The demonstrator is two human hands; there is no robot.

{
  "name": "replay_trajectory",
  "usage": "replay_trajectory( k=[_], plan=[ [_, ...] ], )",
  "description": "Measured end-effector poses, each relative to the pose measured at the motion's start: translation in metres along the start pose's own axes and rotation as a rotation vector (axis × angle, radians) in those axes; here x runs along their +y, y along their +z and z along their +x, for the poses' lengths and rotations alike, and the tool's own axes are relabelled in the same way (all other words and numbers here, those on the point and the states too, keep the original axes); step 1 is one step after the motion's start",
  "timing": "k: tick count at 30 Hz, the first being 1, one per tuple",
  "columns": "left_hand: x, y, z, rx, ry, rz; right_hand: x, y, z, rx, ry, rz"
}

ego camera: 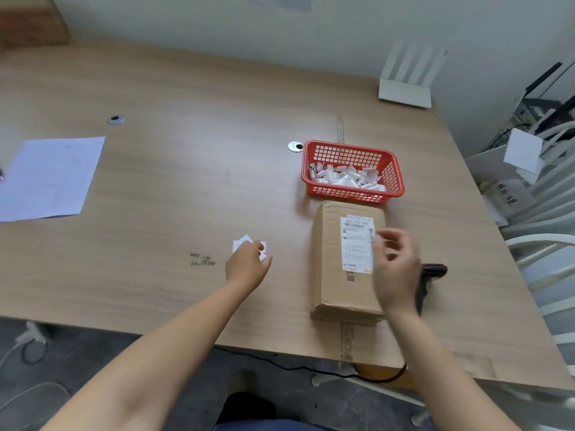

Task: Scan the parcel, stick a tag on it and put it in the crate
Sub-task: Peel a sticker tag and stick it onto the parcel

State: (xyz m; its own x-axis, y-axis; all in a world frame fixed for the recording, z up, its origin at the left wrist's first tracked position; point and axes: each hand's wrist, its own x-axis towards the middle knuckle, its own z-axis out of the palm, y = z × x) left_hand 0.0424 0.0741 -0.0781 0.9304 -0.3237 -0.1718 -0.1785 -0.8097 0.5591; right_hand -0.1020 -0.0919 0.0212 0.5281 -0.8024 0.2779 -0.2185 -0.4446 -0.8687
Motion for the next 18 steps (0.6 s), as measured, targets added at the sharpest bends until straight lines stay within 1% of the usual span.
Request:
replay_trajectory(
  k=[2, 4, 5, 7, 9, 10, 14, 18],
  plan=[
    [-0.012, -0.006, 0.009, 0.008, -0.031, 0.002, -0.026, 0.035, -0.025, -0.173, -0.171, 0.047],
    [-0.023, -0.009, 0.017, -0.023, -0.048, 0.021, -0.031, 0.076, -0.044, -0.322, -0.255, 0.012],
    [-0.028, -0.009, 0.02, -0.037, -0.043, 0.038, -0.027, 0.096, -0.05, -0.397, -0.246, -0.032],
    [-0.038, -0.008, 0.027, -0.04, -0.021, 0.058, -0.01, 0.132, -0.056, -0.517, -0.096, -0.144],
    [-0.046, -0.008, 0.034, -0.039, 0.007, 0.035, 0.012, 0.158, -0.056, -0.57, 0.066, -0.259],
    [-0.049, -0.008, 0.038, -0.054, 0.024, 0.023, 0.021, 0.168, -0.056, -0.586, 0.107, -0.318],
    [-0.058, -0.004, 0.047, -0.163, 0.074, 0.057, 0.044, 0.188, -0.054, -0.628, 0.181, -0.506],
    [-0.059, -0.001, 0.055, -0.17, 0.087, 0.071, 0.045, 0.207, -0.052, -0.602, 0.2, -0.582]
  ],
)
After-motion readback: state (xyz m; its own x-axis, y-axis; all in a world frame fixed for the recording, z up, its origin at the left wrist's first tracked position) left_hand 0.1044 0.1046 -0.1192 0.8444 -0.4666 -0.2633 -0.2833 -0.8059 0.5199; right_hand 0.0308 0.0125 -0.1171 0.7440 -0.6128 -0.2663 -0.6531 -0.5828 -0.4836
